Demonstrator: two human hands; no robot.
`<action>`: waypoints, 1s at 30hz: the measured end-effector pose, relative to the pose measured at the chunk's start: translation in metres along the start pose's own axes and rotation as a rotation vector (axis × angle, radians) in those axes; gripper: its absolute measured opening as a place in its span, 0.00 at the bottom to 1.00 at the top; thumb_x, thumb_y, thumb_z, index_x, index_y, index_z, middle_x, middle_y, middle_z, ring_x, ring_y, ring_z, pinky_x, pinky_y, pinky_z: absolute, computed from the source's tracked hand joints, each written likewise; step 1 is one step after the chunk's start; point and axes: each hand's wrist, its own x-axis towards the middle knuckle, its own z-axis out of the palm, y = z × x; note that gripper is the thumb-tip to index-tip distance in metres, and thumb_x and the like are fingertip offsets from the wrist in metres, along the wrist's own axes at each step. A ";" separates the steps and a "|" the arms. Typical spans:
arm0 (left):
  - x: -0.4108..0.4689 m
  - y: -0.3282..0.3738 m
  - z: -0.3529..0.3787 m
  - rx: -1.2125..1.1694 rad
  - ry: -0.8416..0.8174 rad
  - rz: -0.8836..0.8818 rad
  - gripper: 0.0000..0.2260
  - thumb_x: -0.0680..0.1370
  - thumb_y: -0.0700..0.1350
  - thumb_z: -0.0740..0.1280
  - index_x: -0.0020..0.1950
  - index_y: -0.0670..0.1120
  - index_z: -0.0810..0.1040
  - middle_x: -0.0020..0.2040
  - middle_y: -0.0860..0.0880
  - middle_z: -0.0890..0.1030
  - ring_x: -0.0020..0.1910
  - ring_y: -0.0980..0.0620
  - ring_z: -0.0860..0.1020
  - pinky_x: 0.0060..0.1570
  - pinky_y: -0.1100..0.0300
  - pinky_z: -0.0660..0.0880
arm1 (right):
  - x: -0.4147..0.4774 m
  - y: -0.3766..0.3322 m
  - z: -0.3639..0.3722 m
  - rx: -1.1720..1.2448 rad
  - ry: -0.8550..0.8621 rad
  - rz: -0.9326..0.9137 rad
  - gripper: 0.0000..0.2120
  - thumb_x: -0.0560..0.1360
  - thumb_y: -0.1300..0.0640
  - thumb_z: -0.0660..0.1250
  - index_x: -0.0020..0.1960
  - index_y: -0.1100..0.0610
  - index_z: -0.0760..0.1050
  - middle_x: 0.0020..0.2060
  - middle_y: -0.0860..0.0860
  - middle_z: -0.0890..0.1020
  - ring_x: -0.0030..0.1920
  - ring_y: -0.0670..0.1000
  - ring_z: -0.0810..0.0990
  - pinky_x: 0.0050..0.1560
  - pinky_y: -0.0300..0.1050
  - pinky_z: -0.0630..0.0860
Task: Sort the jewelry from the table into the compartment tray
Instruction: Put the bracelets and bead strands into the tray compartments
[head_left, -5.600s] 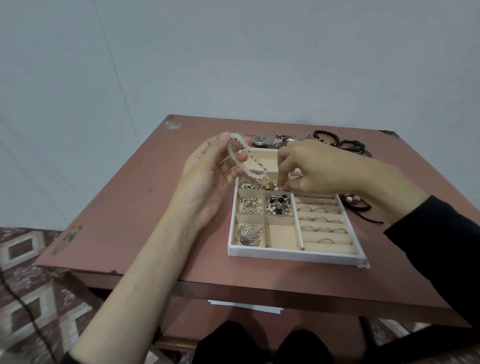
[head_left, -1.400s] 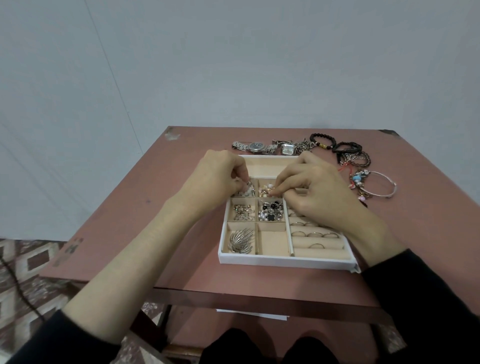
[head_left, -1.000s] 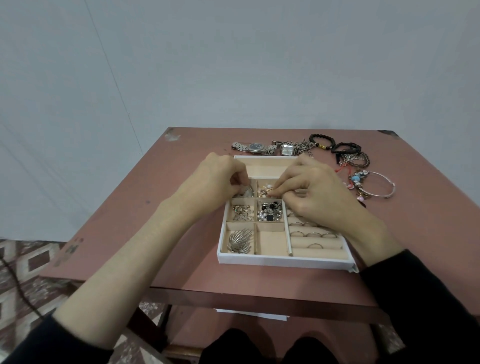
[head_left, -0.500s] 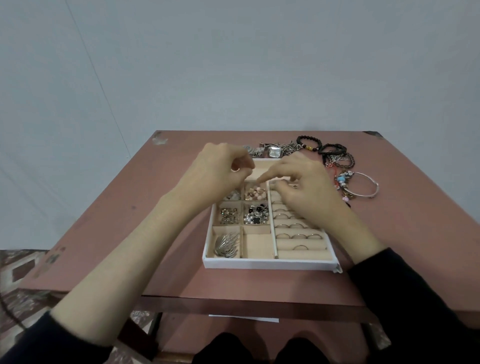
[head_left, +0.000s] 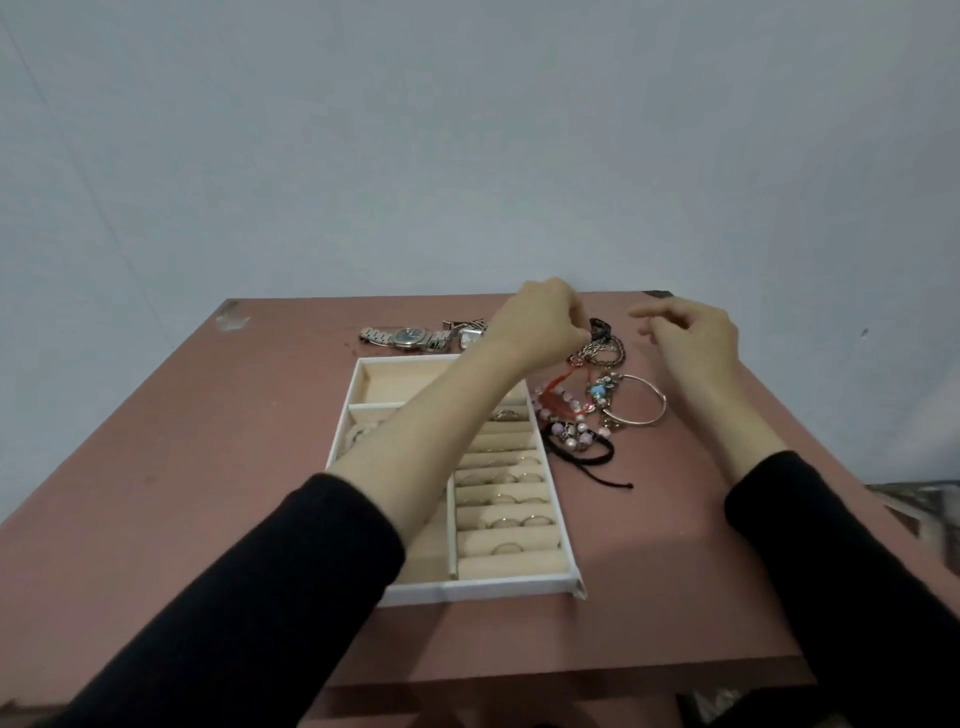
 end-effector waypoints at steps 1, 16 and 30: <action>0.009 0.000 0.005 0.028 -0.024 -0.014 0.05 0.74 0.41 0.67 0.47 0.43 0.82 0.46 0.45 0.83 0.48 0.47 0.80 0.49 0.56 0.77 | 0.002 0.005 0.001 0.009 0.025 0.030 0.15 0.71 0.65 0.61 0.41 0.48 0.80 0.41 0.54 0.82 0.44 0.50 0.78 0.50 0.45 0.75; 0.049 0.005 0.031 0.147 -0.185 -0.240 0.15 0.72 0.43 0.71 0.54 0.37 0.76 0.52 0.41 0.79 0.51 0.43 0.79 0.42 0.57 0.73 | 0.007 0.014 0.005 0.039 0.056 0.116 0.14 0.67 0.58 0.60 0.32 0.40 0.78 0.42 0.48 0.83 0.47 0.50 0.81 0.55 0.52 0.76; 0.046 0.010 -0.017 -0.531 0.058 -0.167 0.10 0.78 0.38 0.63 0.36 0.42 0.73 0.32 0.45 0.76 0.31 0.52 0.76 0.31 0.65 0.77 | 0.006 0.014 0.003 0.049 0.032 0.069 0.15 0.71 0.64 0.60 0.40 0.47 0.79 0.41 0.50 0.82 0.50 0.51 0.80 0.52 0.44 0.74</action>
